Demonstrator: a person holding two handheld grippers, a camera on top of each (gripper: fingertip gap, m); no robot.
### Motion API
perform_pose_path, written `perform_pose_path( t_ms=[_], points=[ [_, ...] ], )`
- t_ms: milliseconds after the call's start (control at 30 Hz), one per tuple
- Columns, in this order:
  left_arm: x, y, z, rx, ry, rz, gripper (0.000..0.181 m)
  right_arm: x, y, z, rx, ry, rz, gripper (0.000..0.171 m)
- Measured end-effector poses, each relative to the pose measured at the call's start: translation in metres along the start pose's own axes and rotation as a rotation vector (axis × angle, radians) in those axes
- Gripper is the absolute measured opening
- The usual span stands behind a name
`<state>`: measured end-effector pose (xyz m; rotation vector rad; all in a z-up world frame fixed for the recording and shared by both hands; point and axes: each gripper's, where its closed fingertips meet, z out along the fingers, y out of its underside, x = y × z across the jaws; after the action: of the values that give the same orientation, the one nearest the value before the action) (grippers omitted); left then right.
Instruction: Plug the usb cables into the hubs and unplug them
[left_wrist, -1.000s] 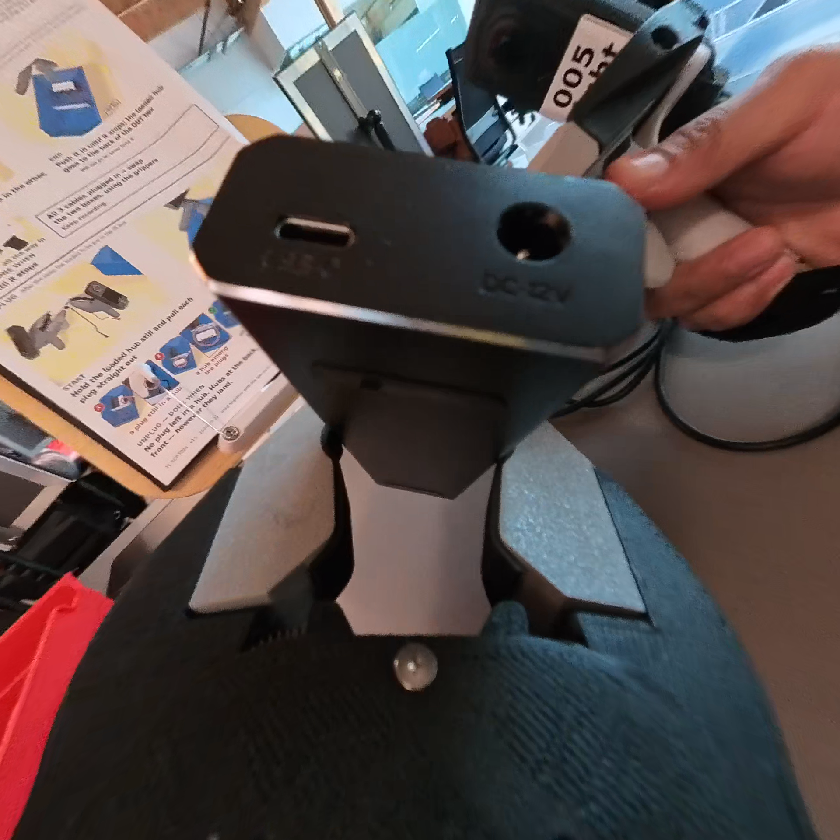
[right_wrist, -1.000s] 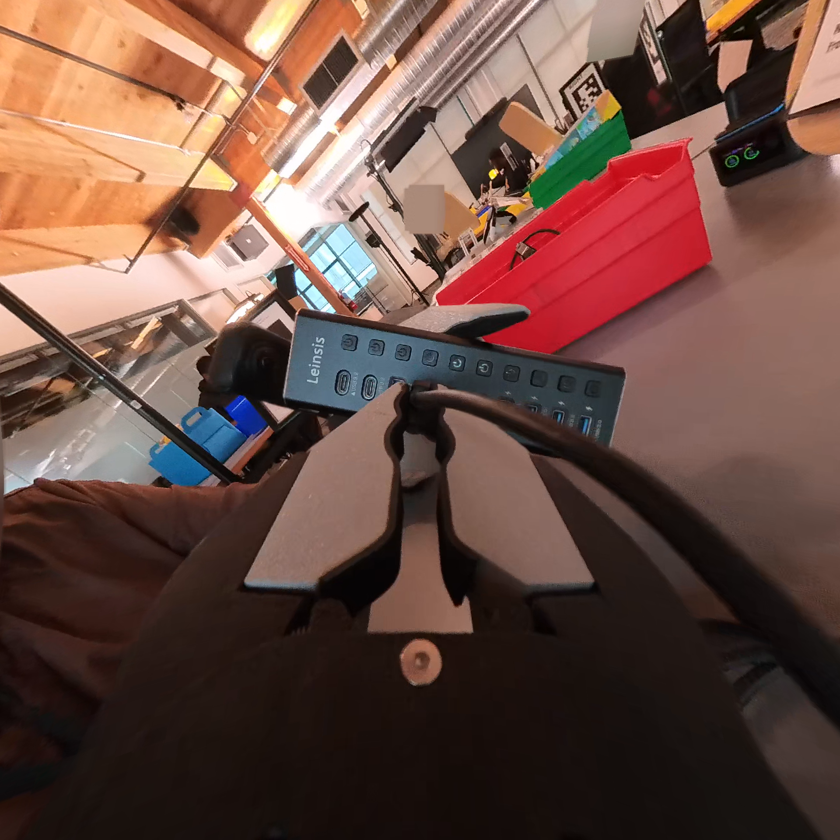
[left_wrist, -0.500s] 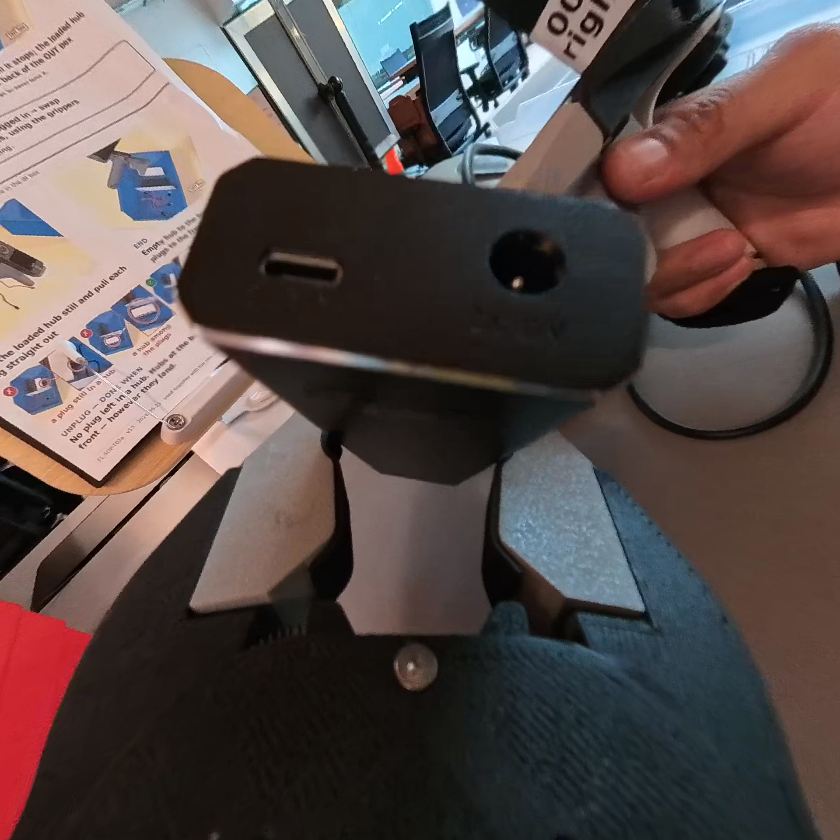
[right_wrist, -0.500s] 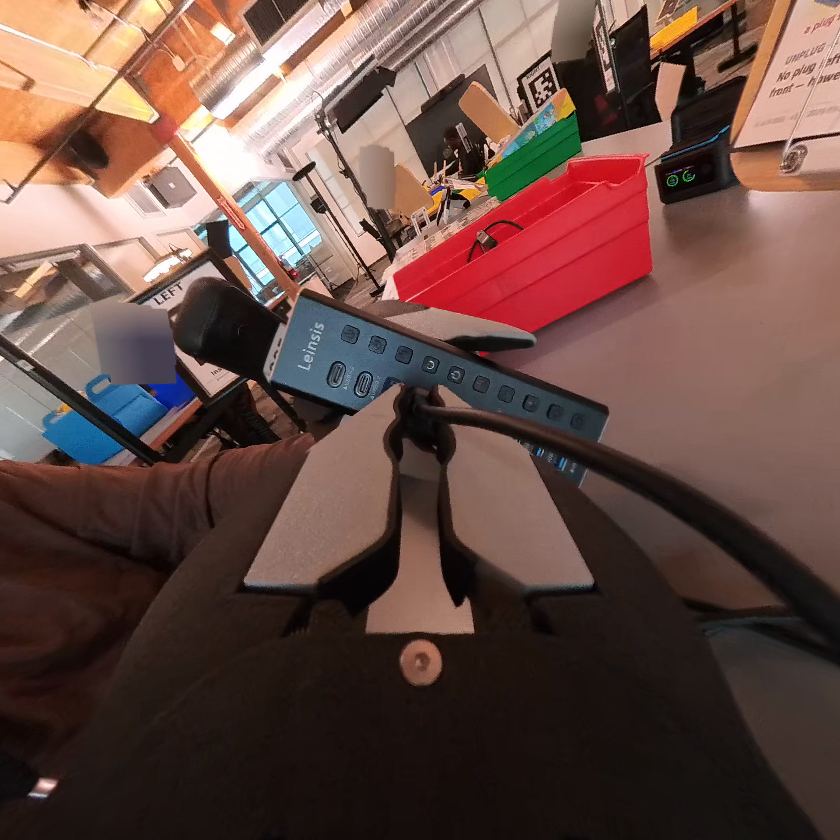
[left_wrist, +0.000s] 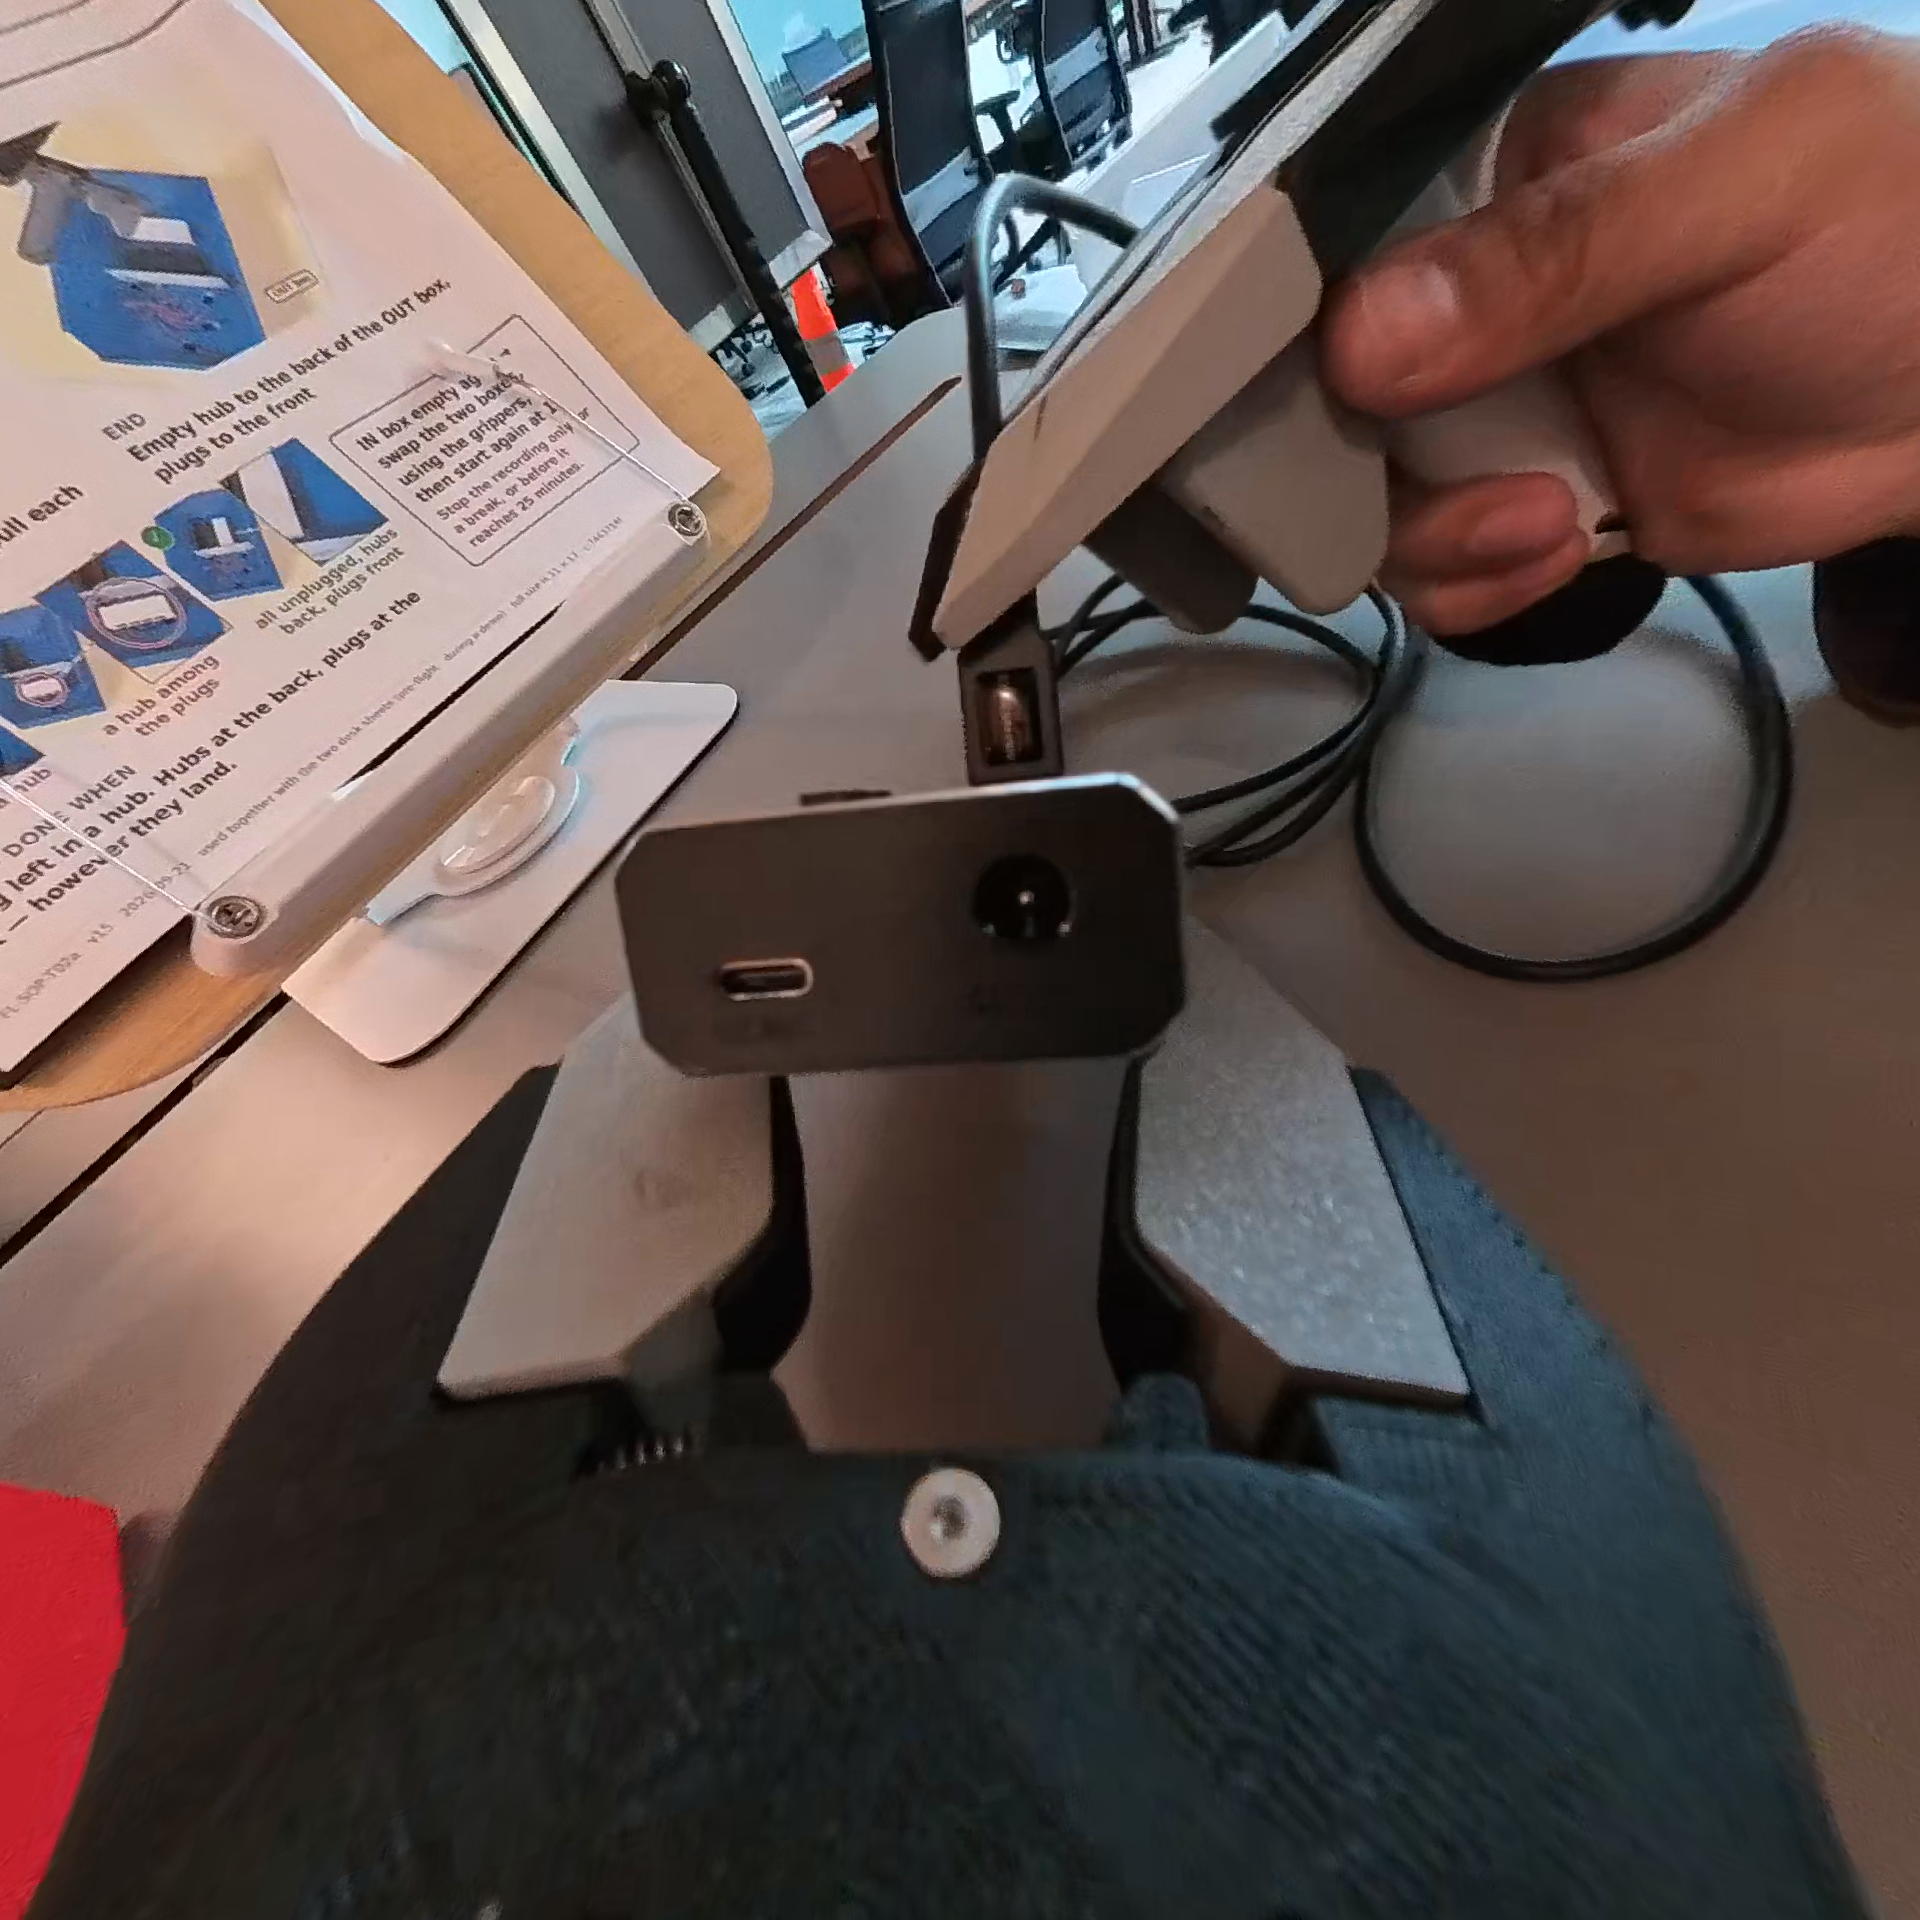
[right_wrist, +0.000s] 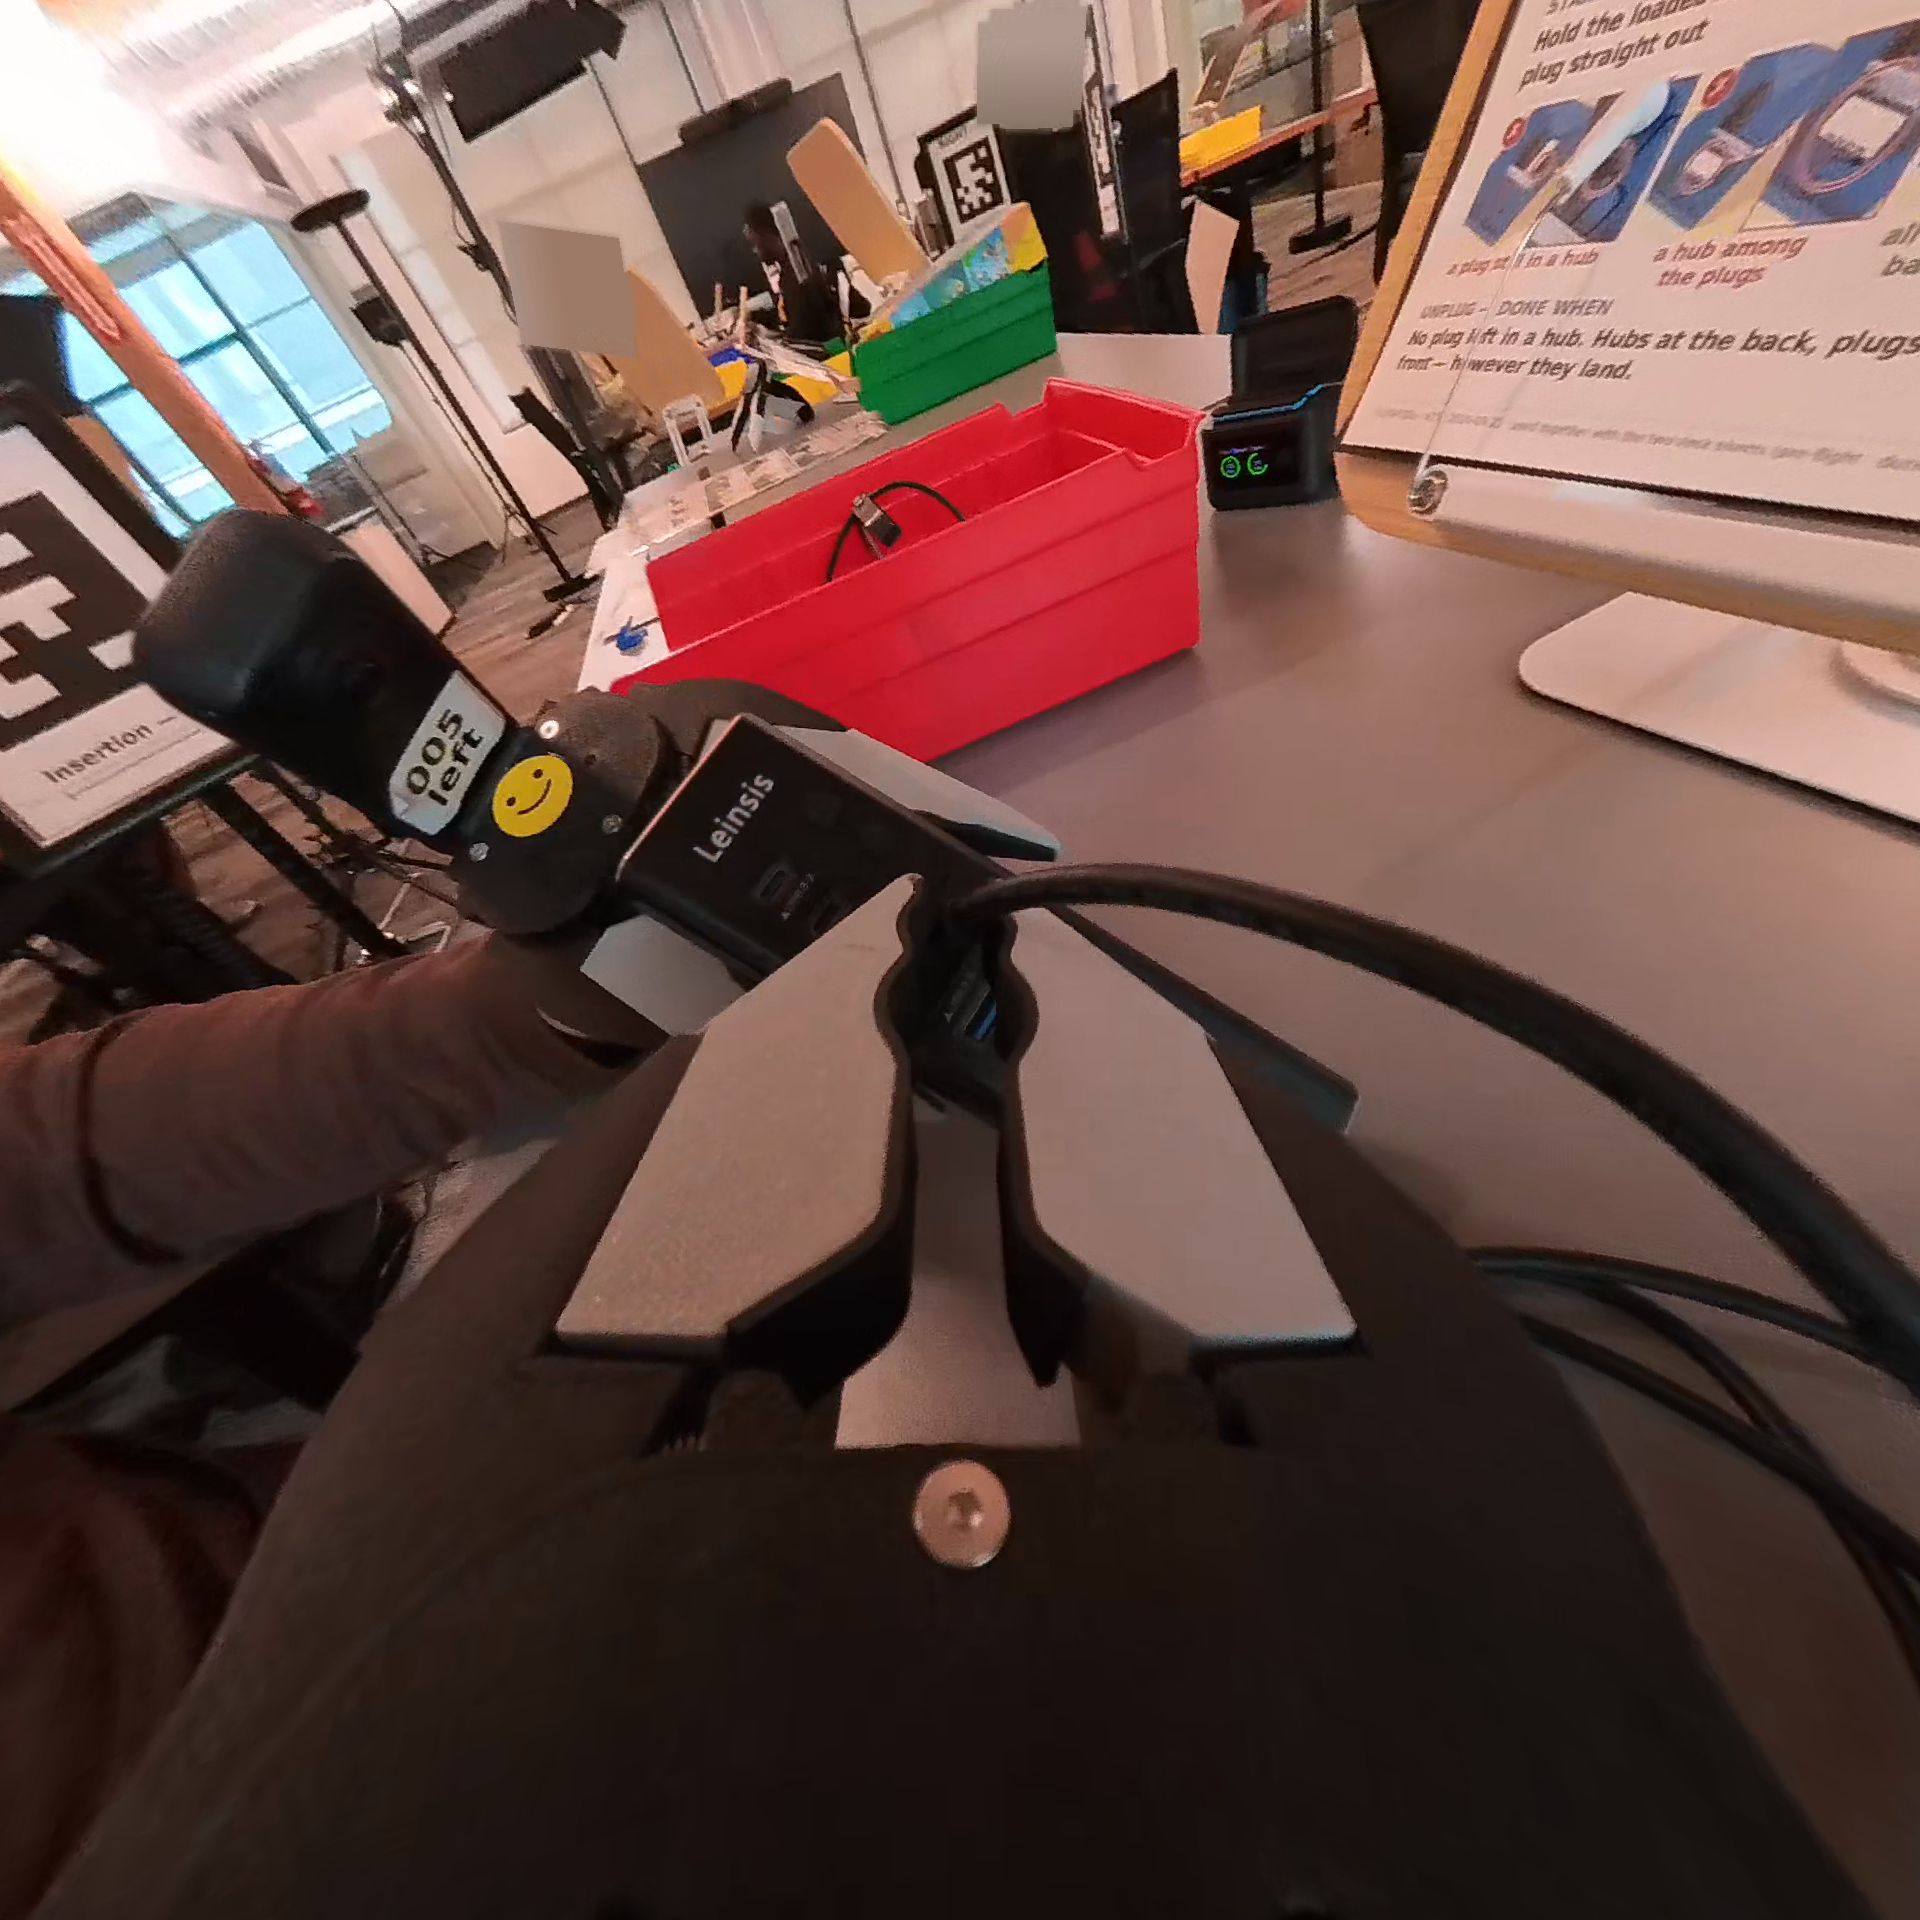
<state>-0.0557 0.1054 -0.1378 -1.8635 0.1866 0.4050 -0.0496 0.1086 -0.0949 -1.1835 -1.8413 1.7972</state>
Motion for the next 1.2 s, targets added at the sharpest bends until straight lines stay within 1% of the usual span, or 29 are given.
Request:
perform_pose_path(
  t_ms=[33, 133, 333, 467, 500, 533, 567, 633, 733, 833, 933, 1033, 1167, 1200],
  points=[
    [-0.001, 0.000, -0.001, 0.002, -0.002, -0.002, 0.065, 0.001, 0.000, 0.000, 0.000, 0.011, -0.004, 0.006],
    [-0.003, -0.001, -0.004, 0.022, -0.006, -0.025, 0.067, 0.005, 0.002, 0.000, -0.017, 0.048, -0.021, 0.006],
    [-0.007, -0.008, -0.011, 0.090, 0.038, -0.163, 0.084, 0.011, 0.001, -0.001, -0.038, 0.150, -0.120, 0.008],
    [-0.008, -0.013, -0.014, 0.132, 0.067, -0.218, 0.094, 0.007, 0.006, 0.004, -0.066, 0.149, -0.151, 0.008],
    [-0.005, -0.014, -0.014, 0.138, 0.085, -0.214, 0.093, 0.004, 0.008, 0.008, -0.073, 0.126, -0.142, 0.007],
    [0.000, -0.015, -0.015, 0.141, 0.115, -0.199, 0.082, 0.001, 0.011, 0.011, -0.078, 0.092, -0.119, 0.006],
    [0.004, -0.013, -0.015, 0.125, 0.125, -0.181, 0.077, -0.002, 0.014, 0.013, -0.083, 0.057, -0.077, 0.007],
    [0.005, -0.009, -0.015, 0.094, 0.128, -0.146, 0.076, -0.003, 0.013, 0.012, -0.072, -0.003, 0.010, 0.006],
    [0.004, 0.001, -0.016, 0.041, 0.155, -0.158, 0.075, -0.001, -0.004, -0.001, 0.036, -0.069, 0.110, 0.011],
    [0.004, 0.009, -0.019, 0.007, 0.234, -0.251, 0.072, 0.006, -0.015, -0.017, 0.085, -0.100, 0.159, 0.018],
    [0.003, 0.010, -0.025, 0.011, 0.296, -0.349, 0.071, 0.016, -0.005, -0.024, 0.013, -0.078, 0.138, 0.024],
    [0.006, 0.010, -0.033, 0.019, 0.335, -0.361, 0.071, 0.021, 0.010, -0.025, -0.086, -0.058, 0.069, 0.031],
    [0.001, 0.008, -0.049, 0.024, 0.343, -0.403, 0.071, 0.023, 0.019, -0.018, -0.138, -0.020, -0.003, 0.042],
    [-0.002, 0.006, -0.053, 0.017, 0.340, -0.417, 0.070, 0.023, 0.023, -0.016, -0.158, -0.016, -0.014, 0.043]
  ],
)
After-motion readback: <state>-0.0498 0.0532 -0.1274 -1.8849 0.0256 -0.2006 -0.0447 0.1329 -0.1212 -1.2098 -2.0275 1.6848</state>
